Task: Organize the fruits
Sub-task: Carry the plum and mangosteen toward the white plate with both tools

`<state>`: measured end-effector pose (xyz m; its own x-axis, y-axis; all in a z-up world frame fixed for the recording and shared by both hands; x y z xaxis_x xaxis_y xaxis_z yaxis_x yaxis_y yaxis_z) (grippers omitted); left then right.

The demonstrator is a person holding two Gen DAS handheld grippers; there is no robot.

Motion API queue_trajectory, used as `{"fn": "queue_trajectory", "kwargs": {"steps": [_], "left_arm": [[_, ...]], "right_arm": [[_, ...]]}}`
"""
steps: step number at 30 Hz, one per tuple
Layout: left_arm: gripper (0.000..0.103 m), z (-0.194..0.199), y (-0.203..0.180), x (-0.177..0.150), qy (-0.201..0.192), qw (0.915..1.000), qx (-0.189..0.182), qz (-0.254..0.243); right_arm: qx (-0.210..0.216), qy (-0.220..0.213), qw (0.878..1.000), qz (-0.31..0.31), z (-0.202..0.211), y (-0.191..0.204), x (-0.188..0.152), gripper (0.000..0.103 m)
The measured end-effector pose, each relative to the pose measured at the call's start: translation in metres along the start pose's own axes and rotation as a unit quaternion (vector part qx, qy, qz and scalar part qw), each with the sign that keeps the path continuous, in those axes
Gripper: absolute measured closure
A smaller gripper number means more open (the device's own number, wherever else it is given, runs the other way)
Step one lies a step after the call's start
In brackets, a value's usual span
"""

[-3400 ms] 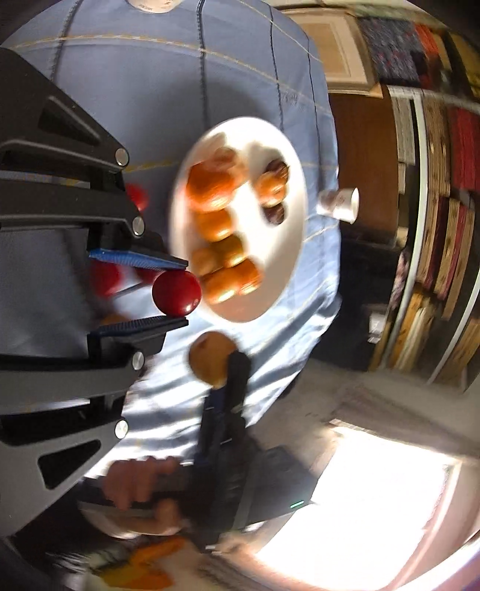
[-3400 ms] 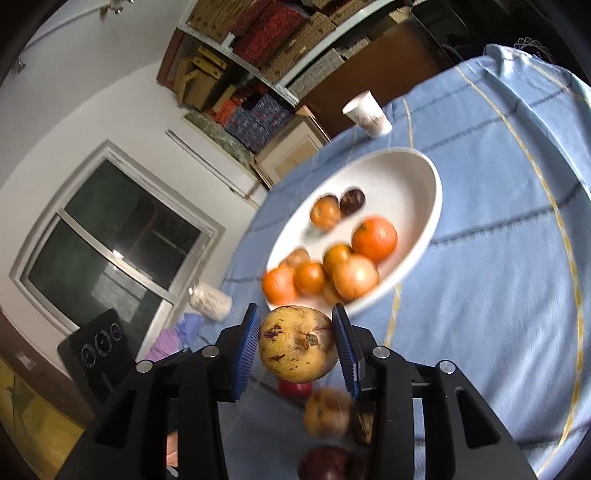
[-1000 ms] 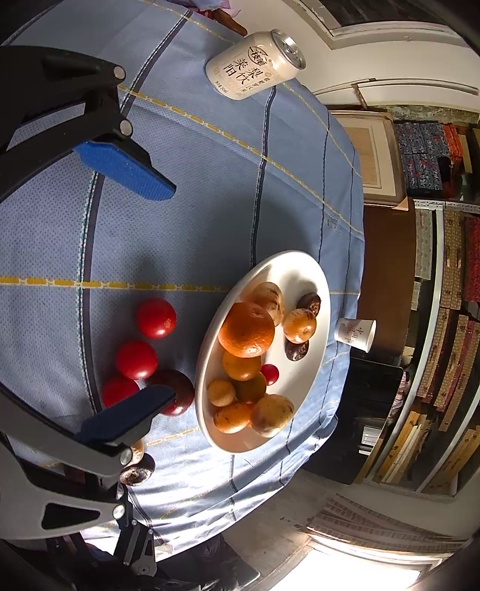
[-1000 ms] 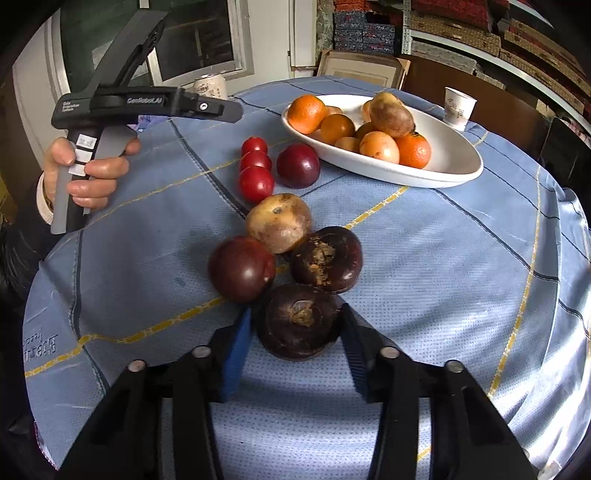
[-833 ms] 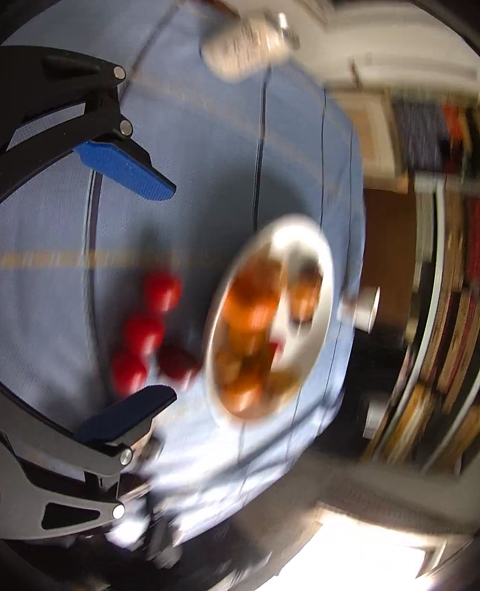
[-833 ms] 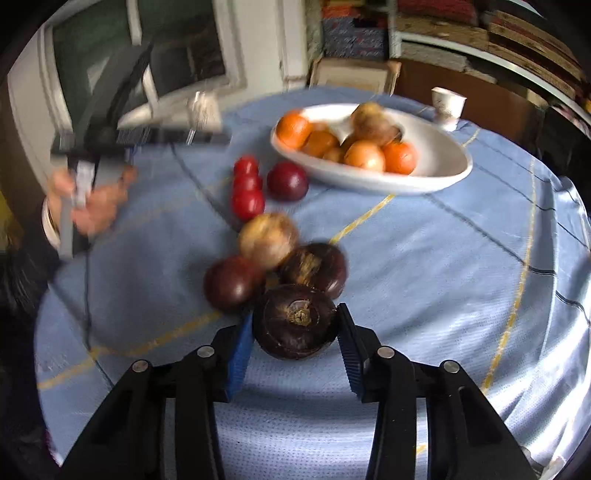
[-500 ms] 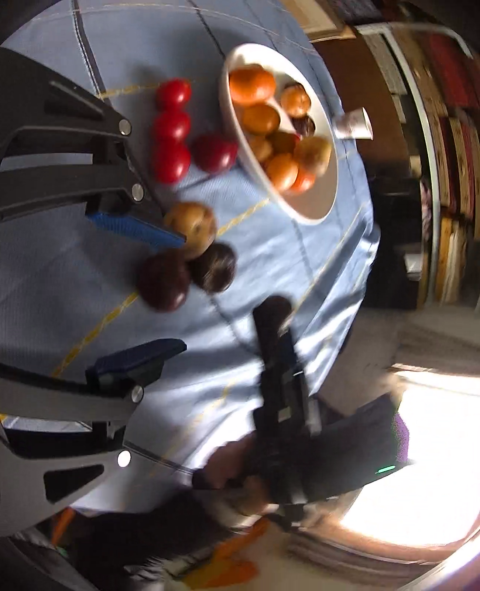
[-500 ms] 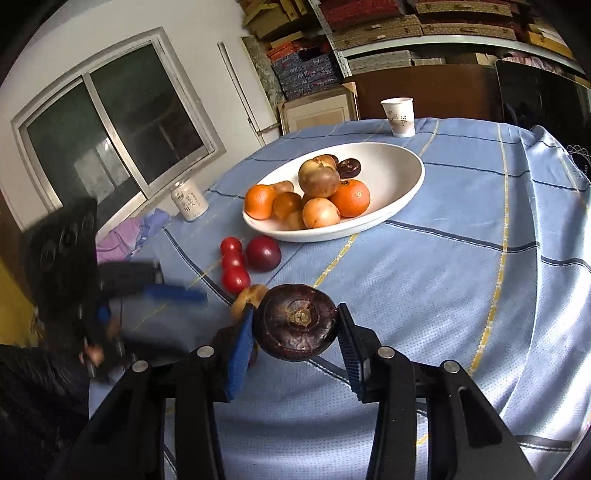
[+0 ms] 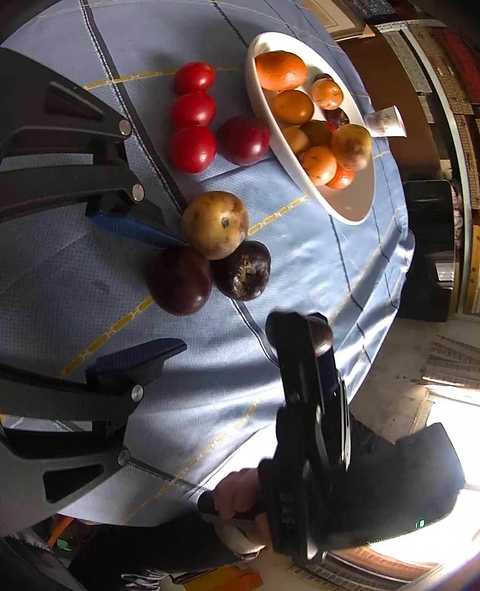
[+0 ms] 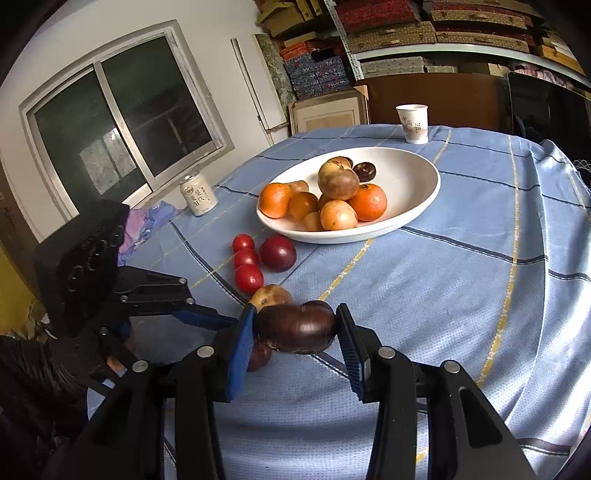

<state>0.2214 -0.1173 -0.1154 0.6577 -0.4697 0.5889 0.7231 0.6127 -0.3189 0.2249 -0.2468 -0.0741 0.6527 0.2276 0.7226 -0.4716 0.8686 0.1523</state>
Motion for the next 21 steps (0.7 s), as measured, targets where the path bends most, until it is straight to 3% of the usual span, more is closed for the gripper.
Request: {"fn": "queue_trajectory", "kwargs": {"steps": [8, 12, 21], "left_arm": [[0.052, -0.009, 0.006, 0.002, 0.016, 0.9997, 0.011, 0.016], [0.064, -0.007, 0.009, 0.002, 0.012, 0.9996, 0.008, 0.025], [0.065, -0.001, 0.008, 0.002, -0.001, 0.9995, -0.011, 0.029]], "right_arm": [[-0.021, 0.033, 0.999, 0.006, -0.015, 0.0, -0.008, 0.058], [-0.022, 0.032, 0.999, -0.007, -0.015, -0.005, -0.008, 0.058], [-0.024, 0.039, 0.999, -0.004, -0.018, -0.005, -0.009, 0.058]]}}
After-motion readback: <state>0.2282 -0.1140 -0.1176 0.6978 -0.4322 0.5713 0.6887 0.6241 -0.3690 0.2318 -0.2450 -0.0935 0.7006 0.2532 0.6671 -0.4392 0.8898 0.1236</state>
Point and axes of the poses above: each gripper's, at about its wrist camera, not at the fingertips, and z roughly against the way its jaws point, y to its left, x to its top, the point moved 5 cm from there along -z, roughly the way its jaws point, and after that the axes turned 15 degrees about -x, right-handed, at the moved point
